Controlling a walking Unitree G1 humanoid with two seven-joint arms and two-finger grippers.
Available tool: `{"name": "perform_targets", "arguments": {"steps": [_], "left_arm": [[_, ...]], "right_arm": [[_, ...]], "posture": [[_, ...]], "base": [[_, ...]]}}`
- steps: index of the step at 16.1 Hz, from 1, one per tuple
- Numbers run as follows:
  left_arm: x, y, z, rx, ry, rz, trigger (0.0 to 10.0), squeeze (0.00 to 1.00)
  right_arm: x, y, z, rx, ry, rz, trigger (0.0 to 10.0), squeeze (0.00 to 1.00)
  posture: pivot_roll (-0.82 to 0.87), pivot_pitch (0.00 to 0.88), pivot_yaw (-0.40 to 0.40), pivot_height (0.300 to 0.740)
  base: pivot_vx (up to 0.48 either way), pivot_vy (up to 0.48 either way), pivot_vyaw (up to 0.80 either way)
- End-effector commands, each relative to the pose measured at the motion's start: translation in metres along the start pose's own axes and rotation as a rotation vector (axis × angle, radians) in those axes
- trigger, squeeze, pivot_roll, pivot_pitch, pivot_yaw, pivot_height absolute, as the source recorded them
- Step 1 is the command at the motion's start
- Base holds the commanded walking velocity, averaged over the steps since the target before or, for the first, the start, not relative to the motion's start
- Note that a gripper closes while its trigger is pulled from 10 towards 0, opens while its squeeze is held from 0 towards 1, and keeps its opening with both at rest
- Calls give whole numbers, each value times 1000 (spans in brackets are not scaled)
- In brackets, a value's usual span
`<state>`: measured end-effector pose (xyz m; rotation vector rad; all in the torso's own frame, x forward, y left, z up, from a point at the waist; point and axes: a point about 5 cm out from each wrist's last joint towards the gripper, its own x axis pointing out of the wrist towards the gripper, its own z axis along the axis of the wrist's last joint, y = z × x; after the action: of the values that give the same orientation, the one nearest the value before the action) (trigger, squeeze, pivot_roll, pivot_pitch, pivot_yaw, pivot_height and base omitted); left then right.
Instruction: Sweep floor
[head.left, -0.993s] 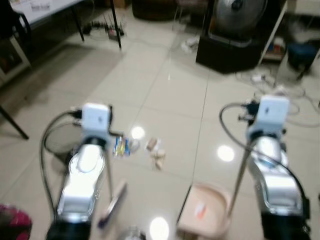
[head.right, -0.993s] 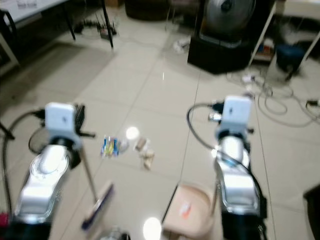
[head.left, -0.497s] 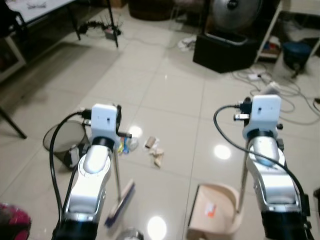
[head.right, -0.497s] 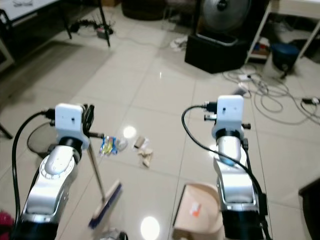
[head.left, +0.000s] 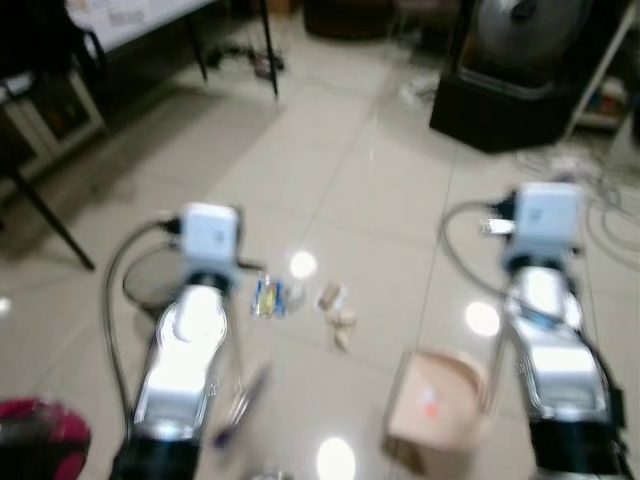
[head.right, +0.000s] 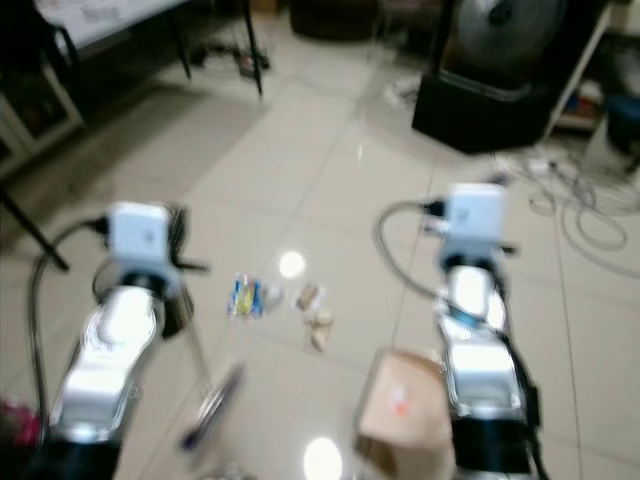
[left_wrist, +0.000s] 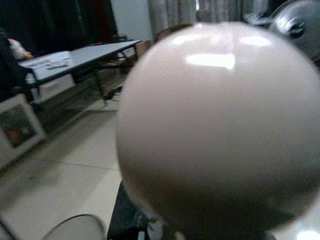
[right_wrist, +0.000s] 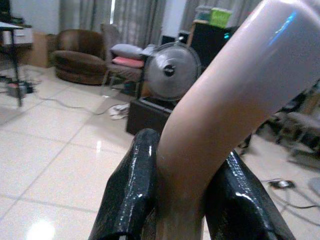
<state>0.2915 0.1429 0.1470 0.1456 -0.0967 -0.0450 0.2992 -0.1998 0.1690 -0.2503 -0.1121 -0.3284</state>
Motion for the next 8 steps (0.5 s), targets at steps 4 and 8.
{"name": "perform_targets", "arguments": {"steps": [4, 8], "left_arm": [[3, 7, 6, 27, -37, 16, 10000, 0], [3, 7, 6, 26, -36, 10, 10000, 0]], "right_arm": [[-2, 5, 5, 23, -25, 14, 10000, 0], [-3, 5, 3, 31, -23, 13, 10000, 0]], "posture": [[-2, 61, 17, 740], [-1, 64, 18, 740]], "base": [[336, 0, 0], [337, 0, 0]]}}
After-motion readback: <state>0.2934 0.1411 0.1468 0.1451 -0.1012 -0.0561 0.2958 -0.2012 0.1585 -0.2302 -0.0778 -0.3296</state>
